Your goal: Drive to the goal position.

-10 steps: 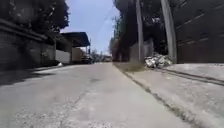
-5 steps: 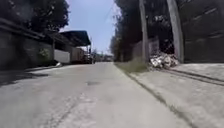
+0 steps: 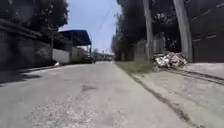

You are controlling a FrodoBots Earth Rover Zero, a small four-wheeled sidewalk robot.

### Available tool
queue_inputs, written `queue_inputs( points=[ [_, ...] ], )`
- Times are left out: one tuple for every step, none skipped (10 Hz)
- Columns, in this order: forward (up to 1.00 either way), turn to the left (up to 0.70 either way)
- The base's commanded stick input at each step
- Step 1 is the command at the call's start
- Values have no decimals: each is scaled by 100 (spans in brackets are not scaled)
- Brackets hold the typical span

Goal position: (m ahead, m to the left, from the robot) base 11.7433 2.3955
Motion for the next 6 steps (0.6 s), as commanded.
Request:
queue_inputs(
  points=[
    [100, 0],
    [100, 0],
    [100, 0],
    [100, 0],
    [100, 0],
    [100, 0]
  ],
)
